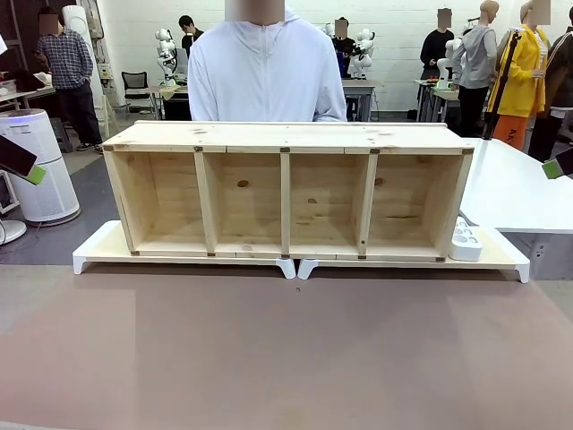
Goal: Perform cable management.
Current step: When the cord part of the Power Cable appears at the lower middle area of the table and stops, grasp the cord part of the Power Cable.
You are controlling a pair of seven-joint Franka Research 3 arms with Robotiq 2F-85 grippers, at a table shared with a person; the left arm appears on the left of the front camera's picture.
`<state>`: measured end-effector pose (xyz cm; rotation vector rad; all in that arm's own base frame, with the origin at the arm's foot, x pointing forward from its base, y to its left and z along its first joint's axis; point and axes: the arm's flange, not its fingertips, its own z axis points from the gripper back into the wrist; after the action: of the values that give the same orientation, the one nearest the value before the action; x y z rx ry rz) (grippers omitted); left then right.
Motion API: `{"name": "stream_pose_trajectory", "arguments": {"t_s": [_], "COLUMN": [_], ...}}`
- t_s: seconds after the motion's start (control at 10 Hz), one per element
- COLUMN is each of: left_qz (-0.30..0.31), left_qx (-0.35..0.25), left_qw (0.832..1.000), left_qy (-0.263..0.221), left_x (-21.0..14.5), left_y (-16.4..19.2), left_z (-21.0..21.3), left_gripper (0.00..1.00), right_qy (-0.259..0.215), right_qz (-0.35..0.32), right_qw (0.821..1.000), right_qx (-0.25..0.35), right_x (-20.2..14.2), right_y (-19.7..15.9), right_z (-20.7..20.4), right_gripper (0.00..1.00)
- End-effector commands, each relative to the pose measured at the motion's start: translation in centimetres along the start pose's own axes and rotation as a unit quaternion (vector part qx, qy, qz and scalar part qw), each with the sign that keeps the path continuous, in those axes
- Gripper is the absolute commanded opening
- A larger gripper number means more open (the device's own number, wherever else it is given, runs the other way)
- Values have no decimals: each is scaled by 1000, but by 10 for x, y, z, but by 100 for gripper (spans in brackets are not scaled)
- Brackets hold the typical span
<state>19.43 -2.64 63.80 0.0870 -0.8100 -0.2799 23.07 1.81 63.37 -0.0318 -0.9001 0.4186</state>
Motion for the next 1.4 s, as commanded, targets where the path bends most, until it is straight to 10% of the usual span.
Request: {"name": "stream_pose_trajectory", "arguments": {"t_s": [0.0, 1.3], "left_qz": [-1, -1], "left_qx": [2, 2], "left_qw": [1000, 1000], "left_qy": [-5, -5], "left_x": [3, 3], "left_y": [0, 0], "left_z": [-1, -1], "left_gripper": [100, 100], "right_qy": [-3, -3], "right_qz": [0, 0], "right_qw": [1000, 1000], "right_qx": [-1, -1], "right_x": [2, 2], "right_y": [-1, -1], "right_z": [-2, -2], "right_gripper": [100, 100]}}
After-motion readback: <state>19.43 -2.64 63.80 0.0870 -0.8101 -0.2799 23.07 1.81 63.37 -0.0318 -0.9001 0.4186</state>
